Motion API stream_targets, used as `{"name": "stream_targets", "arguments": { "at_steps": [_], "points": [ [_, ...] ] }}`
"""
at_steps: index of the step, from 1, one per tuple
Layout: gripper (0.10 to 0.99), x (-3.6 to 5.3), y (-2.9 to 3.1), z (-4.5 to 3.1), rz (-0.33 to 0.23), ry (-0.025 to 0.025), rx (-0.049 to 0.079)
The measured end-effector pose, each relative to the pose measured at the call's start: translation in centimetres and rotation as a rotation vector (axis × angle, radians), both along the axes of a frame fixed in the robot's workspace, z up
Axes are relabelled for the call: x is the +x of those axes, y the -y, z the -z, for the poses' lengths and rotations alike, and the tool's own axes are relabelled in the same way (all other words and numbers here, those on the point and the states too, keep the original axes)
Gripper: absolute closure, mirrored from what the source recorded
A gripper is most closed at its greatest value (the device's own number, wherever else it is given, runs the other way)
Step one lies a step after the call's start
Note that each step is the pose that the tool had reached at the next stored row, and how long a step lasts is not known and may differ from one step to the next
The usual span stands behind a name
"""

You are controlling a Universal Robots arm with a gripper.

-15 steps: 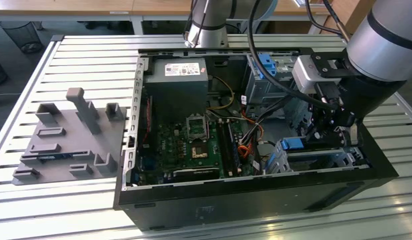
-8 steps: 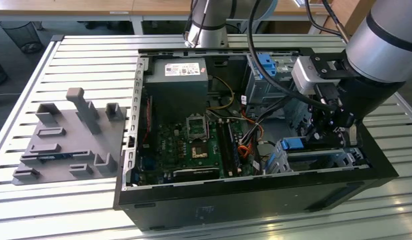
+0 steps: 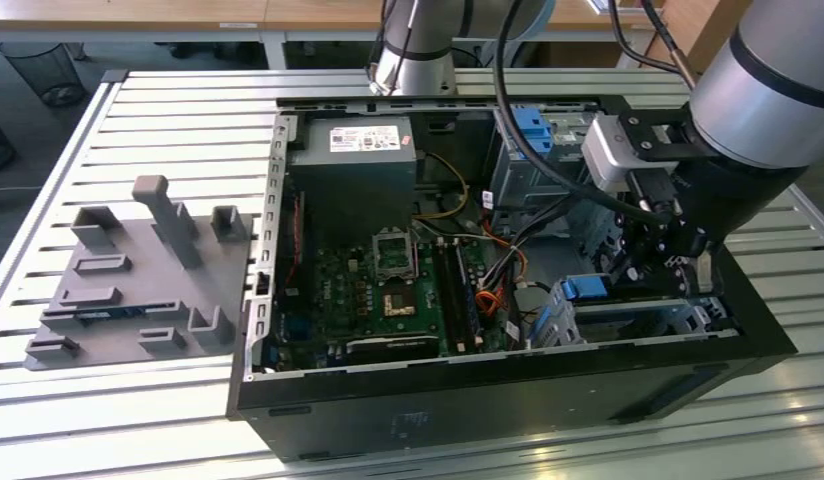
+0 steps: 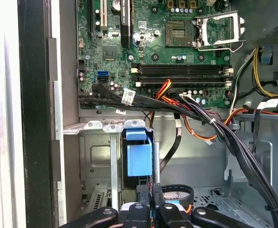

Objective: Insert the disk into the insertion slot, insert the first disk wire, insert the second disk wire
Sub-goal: 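Insert the second disk wire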

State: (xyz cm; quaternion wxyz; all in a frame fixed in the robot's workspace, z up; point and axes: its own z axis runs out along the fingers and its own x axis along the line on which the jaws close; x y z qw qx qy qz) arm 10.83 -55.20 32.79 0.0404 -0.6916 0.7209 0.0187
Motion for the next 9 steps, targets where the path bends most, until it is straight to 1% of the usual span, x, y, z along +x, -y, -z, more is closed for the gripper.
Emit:
{"name": "stream_targets", "arguments": {
  "at_steps": [8,9],
  "points": [
    [0.937,0.00,0.00,0.11,0.000,0.0000,0.000],
    [0.922,0.00,0.00,0.11,0.000,0.0000,0.000]
  ]
}}
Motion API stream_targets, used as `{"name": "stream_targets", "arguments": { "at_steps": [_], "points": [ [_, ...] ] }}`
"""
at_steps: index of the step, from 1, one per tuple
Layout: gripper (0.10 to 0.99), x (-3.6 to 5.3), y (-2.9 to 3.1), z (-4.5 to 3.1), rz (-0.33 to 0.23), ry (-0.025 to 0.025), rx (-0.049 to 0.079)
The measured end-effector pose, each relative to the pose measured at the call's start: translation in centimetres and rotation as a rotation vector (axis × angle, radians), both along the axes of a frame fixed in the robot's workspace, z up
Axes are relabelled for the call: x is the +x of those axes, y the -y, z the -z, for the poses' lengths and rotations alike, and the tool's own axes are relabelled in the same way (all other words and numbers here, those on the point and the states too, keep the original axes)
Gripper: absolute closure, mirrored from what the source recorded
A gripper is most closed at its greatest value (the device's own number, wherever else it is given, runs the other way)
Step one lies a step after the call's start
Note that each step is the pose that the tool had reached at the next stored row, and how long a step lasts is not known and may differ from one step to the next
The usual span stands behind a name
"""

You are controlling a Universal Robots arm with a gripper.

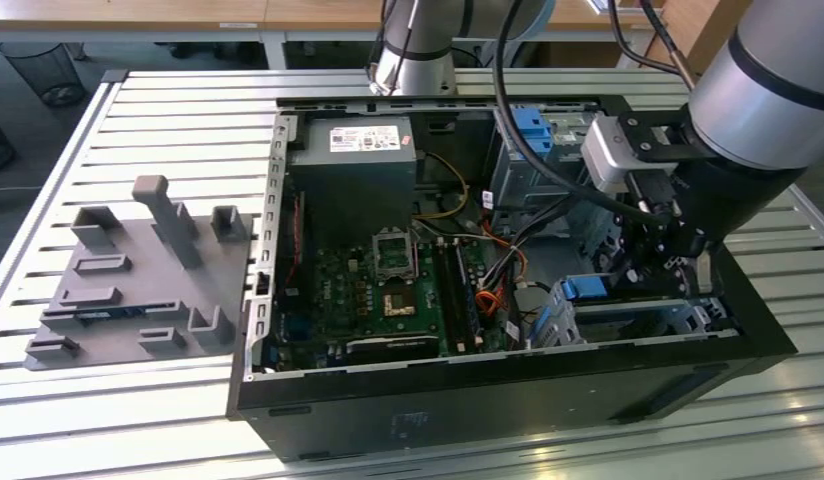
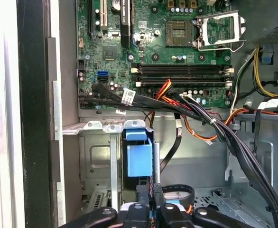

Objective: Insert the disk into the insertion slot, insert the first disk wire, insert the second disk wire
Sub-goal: 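Insert the second disk wire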

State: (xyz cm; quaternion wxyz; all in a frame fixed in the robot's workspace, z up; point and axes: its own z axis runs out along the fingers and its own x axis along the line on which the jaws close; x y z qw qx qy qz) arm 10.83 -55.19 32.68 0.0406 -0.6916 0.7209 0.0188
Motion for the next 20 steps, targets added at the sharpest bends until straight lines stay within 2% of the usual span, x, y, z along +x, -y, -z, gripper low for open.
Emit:
{"name": "stream_targets", "arguments": {
  "at_steps": [1,2,12,20],
  "points": [
    [0.922,0.00,0.00,0.00,0.000,0.0000,0.000],
    [0.863,0.00,0.00,0.01,0.000,0.0000,-0.002],
    [0.863,0.00,0.01,-0.45,0.000,0.0000,-0.008],
    [0.863,0.00,0.00,-1.24,0.000,-0.0003,-0.012]
  ]
}}
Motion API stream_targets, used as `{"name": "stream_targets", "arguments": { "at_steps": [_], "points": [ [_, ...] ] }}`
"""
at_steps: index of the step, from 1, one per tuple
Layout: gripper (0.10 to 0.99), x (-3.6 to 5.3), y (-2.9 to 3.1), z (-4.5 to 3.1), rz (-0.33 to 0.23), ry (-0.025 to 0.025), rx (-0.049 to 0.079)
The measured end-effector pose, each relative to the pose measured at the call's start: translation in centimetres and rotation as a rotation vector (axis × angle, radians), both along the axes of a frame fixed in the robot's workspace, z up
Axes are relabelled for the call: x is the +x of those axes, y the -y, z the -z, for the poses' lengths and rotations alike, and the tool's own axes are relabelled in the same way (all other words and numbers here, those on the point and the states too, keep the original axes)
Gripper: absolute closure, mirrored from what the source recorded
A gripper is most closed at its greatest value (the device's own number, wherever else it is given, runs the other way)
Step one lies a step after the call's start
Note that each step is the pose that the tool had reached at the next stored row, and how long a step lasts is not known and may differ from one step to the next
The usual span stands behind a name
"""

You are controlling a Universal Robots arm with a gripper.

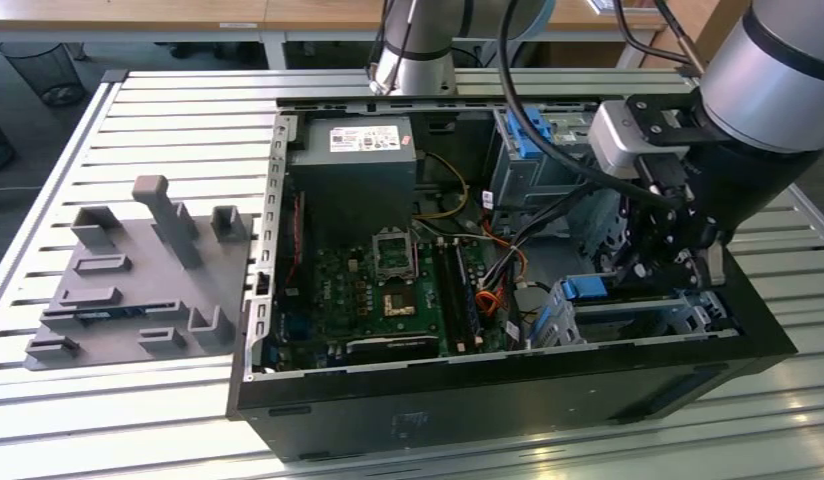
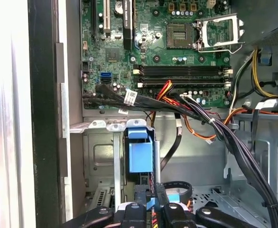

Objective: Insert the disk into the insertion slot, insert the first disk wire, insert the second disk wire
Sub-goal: 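Insert the second disk wire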

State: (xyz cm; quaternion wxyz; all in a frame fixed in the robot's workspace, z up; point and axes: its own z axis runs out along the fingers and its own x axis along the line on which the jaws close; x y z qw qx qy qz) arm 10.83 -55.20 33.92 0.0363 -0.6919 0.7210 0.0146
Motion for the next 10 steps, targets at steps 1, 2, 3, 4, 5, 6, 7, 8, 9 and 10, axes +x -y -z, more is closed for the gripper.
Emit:
{"name": "stream_targets", "arguments": {
  "at_steps": [1,2,3,4,5,6,7,8,9,10],
  "points": [
    [0.863,0.00,0.00,-0.13,0.000,-0.0001,0.000],
    [0.863,0.00,0.00,-0.25,0.000,-0.0002,0.000],
    [0.863,0.00,0.00,-0.36,0.000,-0.0003,0.000],
    [0.863,0.00,0.00,-0.46,0.000,-0.0003,-0.001],
    [0.863,0.00,0.00,-0.56,0.000,-0.0003,-0.001],
    [0.863,0.00,0.00,-0.62,0.000,-0.0003,0.000],
    [0.875,0.00,0.00,-0.67,0.000,-0.0003,0.000],
    [0.875,0.00,0.00,-0.71,0.000,-0.0003,0.000],
    [0.937,0.00,0.00,-0.74,0.000,-0.0003,-0.001],
    [0.937,0.00,0.00,-0.78,0.000,-0.0004,-0.001]
  ]
}}
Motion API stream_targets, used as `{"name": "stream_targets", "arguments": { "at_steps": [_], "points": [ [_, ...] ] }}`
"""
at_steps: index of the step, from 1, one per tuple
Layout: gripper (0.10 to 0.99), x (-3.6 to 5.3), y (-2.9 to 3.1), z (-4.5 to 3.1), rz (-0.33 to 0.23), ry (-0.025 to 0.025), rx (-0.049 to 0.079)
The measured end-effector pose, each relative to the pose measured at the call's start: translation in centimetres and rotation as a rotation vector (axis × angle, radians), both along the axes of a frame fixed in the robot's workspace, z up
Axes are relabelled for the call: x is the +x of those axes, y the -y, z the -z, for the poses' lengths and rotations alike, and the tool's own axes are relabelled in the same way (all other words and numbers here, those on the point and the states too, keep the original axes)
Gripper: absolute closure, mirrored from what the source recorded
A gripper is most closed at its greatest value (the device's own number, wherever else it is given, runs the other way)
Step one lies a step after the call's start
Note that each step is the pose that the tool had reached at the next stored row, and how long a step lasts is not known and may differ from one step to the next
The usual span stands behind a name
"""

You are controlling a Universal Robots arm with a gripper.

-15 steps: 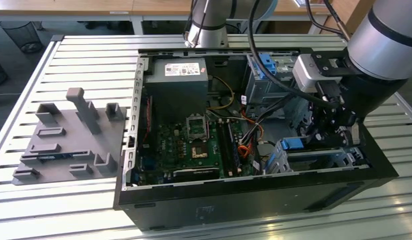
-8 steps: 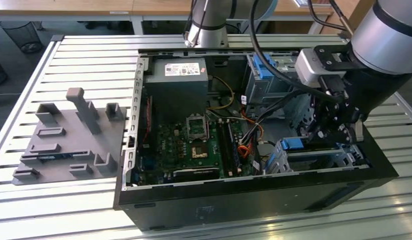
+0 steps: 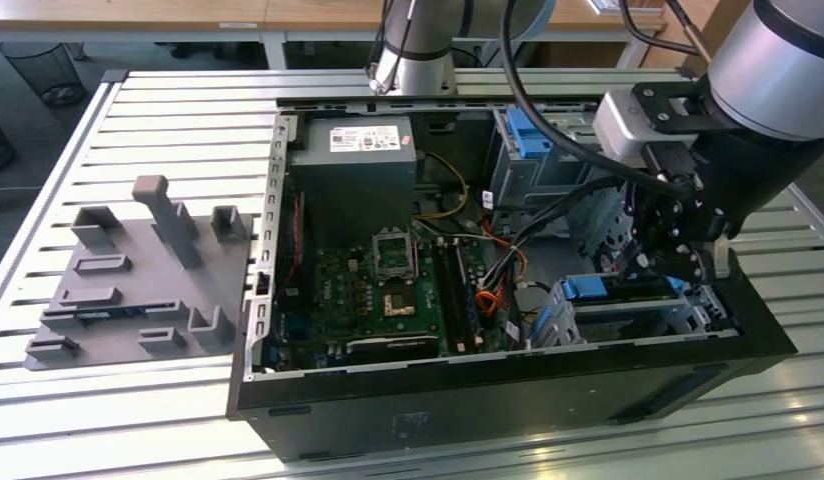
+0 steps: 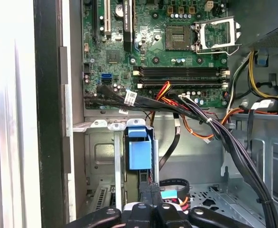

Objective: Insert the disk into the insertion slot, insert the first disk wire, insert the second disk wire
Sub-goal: 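Insert the second disk wire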

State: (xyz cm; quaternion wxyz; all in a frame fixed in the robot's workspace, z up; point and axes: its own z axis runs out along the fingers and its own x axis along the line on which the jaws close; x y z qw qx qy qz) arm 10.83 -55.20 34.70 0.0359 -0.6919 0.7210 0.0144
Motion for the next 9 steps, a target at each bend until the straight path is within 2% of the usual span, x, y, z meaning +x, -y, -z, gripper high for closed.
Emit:
{"name": "stream_targets", "arguments": {
  "at_steps": [1,9],
  "points": [
    [0.980,0.00,0.00,-0.03,0.000,0.0000,0.000],
    [0.980,0.00,0.00,-0.26,0.000,0.0001,-0.001]
  ]
}}
